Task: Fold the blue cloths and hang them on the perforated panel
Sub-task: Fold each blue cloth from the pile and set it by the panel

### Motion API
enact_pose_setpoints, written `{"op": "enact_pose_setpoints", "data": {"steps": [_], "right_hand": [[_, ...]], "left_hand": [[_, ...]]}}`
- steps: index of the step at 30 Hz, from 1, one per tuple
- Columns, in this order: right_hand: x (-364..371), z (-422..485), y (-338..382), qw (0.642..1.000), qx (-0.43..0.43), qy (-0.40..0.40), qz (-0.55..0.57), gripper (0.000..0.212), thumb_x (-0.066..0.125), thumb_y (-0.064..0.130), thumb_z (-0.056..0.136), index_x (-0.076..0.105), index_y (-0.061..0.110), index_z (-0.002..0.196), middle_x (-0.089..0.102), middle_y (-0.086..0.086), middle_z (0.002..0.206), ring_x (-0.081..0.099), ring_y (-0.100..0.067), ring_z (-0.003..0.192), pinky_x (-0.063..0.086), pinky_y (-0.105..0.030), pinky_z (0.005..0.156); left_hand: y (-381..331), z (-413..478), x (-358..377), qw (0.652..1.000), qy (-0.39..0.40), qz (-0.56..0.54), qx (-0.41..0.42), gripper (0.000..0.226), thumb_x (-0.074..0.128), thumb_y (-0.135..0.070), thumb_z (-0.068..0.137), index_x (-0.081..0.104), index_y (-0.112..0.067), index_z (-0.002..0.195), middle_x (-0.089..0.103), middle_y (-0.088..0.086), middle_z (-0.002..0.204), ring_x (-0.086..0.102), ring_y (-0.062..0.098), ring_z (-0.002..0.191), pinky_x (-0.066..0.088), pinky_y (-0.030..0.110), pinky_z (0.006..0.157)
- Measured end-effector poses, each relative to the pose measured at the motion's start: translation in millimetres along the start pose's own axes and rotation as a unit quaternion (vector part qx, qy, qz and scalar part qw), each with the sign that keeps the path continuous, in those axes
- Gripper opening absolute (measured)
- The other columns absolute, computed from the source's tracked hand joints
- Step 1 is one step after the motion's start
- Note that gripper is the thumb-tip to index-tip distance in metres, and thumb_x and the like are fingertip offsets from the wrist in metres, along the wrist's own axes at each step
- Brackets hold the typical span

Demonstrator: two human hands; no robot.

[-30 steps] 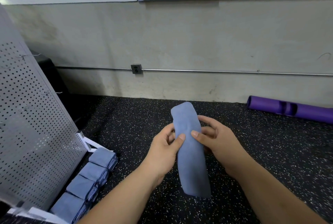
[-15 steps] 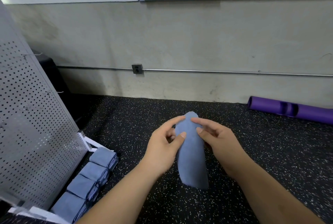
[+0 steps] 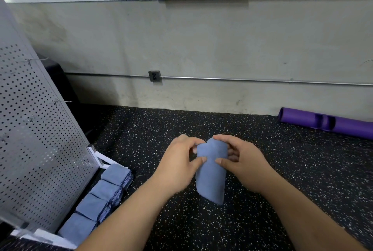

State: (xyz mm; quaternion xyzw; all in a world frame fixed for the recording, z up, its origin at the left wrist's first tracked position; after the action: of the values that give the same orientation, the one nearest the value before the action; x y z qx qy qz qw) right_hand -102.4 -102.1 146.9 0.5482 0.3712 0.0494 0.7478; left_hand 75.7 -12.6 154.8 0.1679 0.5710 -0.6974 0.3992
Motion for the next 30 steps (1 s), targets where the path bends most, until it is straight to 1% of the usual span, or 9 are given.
{"op": "enact_pose_setpoints", "data": {"steps": [3, 5, 8, 10, 14, 19, 22, 27, 30], "right_hand": [[-3, -2, 4, 0.999, -0.013, -0.006, -0.045, 0.053, 0.078, 0.018, 0.095, 0.063, 0.053, 0.132, 0.066, 0.015, 0.105, 0.064, -0.004, 0.085, 0.054, -0.019, 0.08], [-3, -3, 8, 0.997, -0.021, -0.01, -0.069, 0.047, 0.076, 0.025, 0.097, 0.06, 0.055, 0.13, 0.059, 0.02, 0.114, 0.062, 0.0, 0.095, 0.052, -0.017, 0.085], [-2, -2, 8, 0.999, -0.026, -0.005, -0.04, 0.038, 0.073, 0.029, 0.099, 0.061, 0.049, 0.129, 0.053, 0.025, 0.133, 0.057, 0.004, 0.121, 0.048, -0.021, 0.104], [0, -1, 6, 0.999, 0.0, 0.008, 0.05, 0.031, 0.07, 0.023, 0.102, 0.064, 0.037, 0.129, 0.066, 0.019, 0.132, 0.063, 0.001, 0.122, 0.052, -0.029, 0.109], [-1, -5, 8, 0.986, 0.041, 0.007, 0.162, 0.02, 0.06, 0.025, 0.109, 0.068, 0.026, 0.128, 0.079, 0.011, 0.117, 0.073, -0.005, 0.111, 0.057, -0.024, 0.09], [-3, -6, -4, 0.969, 0.094, -0.053, 0.224, 0.02, 0.061, 0.031, 0.108, 0.074, 0.023, 0.121, 0.081, 0.002, 0.106, 0.075, -0.016, 0.096, 0.06, -0.032, 0.08], [0, -5, -11, 0.956, 0.123, -0.074, 0.256, 0.022, 0.063, 0.037, 0.106, 0.072, 0.025, 0.122, 0.08, -0.003, 0.103, 0.072, -0.023, 0.094, 0.061, -0.048, 0.086], [0, -4, -12, 0.97, 0.122, -0.112, 0.176, 0.027, 0.074, 0.044, 0.098, 0.066, 0.031, 0.12, 0.074, 0.001, 0.105, 0.071, -0.017, 0.088, 0.059, -0.03, 0.071], [9, -6, -6, 0.968, 0.127, -0.075, 0.201, 0.021, 0.074, 0.039, 0.099, 0.069, 0.024, 0.114, 0.078, -0.001, 0.094, 0.073, -0.013, 0.077, 0.06, -0.026, 0.066]], "left_hand": [[8, 2, 2, 0.999, 0.014, -0.045, -0.022, 0.033, 0.08, -0.032, 0.093, 0.068, -0.043, 0.121, 0.053, -0.016, 0.116, 0.05, 0.004, 0.12, 0.041, 0.025, 0.107], [12, 3, 4, 0.992, 0.036, -0.112, -0.038, 0.029, 0.077, -0.035, 0.093, 0.067, -0.039, 0.12, 0.06, -0.013, 0.125, 0.055, 0.006, 0.126, 0.043, 0.035, 0.114], [7, -1, 10, 0.952, 0.075, -0.282, -0.089, 0.022, 0.07, -0.037, 0.095, 0.067, -0.027, 0.115, 0.07, 0.014, 0.112, 0.065, 0.015, 0.104, 0.052, 0.051, 0.099], [3, -4, 13, 0.927, 0.083, -0.344, -0.123, 0.023, 0.067, -0.042, 0.099, 0.067, -0.026, 0.116, 0.069, 0.016, 0.102, 0.061, 0.02, 0.094, 0.051, 0.048, 0.086], [-1, -9, 22, 0.895, 0.095, -0.396, -0.183, 0.029, 0.065, -0.04, 0.105, 0.064, -0.021, 0.127, 0.074, 0.003, 0.103, 0.071, 0.009, 0.093, 0.056, 0.026, 0.075], [1, -12, 32, 0.874, 0.146, -0.419, -0.198, 0.046, 0.078, -0.022, 0.096, 0.058, -0.013, 0.137, 0.08, 0.007, 0.111, 0.077, 0.021, 0.104, 0.062, 0.033, 0.084], [4, -10, 33, 0.863, 0.112, -0.444, -0.213, 0.04, 0.075, -0.019, 0.099, 0.061, -0.008, 0.135, 0.08, 0.011, 0.114, 0.077, 0.026, 0.107, 0.063, 0.036, 0.089], [17, -7, 34, 0.839, 0.025, -0.479, -0.259, 0.035, 0.076, -0.02, 0.098, 0.066, -0.003, 0.128, 0.081, 0.012, 0.113, 0.078, 0.028, 0.106, 0.064, 0.04, 0.091], [22, -8, 33, 0.835, -0.022, -0.479, -0.271, 0.04, 0.077, -0.024, 0.097, 0.063, -0.008, 0.131, 0.079, 0.011, 0.115, 0.078, 0.029, 0.107, 0.063, 0.047, 0.096]]}}
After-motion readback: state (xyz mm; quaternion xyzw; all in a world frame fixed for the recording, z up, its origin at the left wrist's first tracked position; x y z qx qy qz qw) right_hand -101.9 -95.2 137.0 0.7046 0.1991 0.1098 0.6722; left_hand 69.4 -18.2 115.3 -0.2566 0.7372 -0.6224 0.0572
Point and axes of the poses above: each hand's wrist, its own z-axis towards the middle knuckle, its own x-axis out of the palm, y = z × x, the point moved 6 cm from there along z, towards the middle knuckle
